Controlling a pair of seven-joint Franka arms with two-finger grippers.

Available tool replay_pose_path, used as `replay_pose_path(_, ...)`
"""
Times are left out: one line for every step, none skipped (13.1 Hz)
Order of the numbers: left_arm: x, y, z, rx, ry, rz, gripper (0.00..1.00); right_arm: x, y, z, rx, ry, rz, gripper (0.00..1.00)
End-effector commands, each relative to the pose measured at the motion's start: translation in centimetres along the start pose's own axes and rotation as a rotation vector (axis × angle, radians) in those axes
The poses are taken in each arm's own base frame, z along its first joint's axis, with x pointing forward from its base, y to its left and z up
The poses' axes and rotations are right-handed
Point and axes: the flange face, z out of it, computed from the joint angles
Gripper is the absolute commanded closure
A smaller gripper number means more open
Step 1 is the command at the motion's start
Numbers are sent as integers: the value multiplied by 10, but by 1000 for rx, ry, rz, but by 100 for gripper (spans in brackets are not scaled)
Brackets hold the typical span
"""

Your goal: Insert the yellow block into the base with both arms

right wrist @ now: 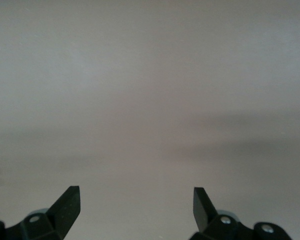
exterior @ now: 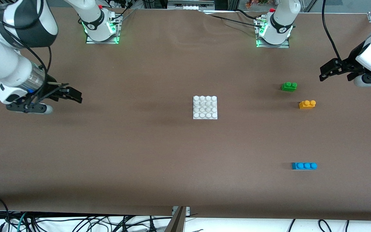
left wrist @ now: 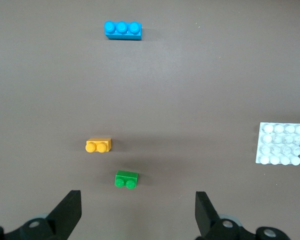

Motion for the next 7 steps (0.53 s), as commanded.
replay_pose_path(4,-6,1,-35,-14,3,0,-20,22,-20,-19,-20,-38,0)
replay_pose_path(4,-6,1,-35,-14,1,0,-25,27,-25,-33,-39,-35,0)
replay_pose_path(5,-6,1,-35,-13,1,0,-28,29,-31,-42,-40,-38,0)
replay_pose_path(5,-6,2,-35,-14,3,0,-27,29,-34,-44,-32,-40,0)
replay_pose_path(5,-6,2,-35,-14,6,0,-27,29,-37,-44,-30,-39,0)
replay_pose_path(5,-6,2,-35,-14,4,0,-27,27,-38,-44,-29,-42,0)
replay_pose_path(5,-7,2,-35,-14,4,0,-27,27,-40,-43,-24,-42,0)
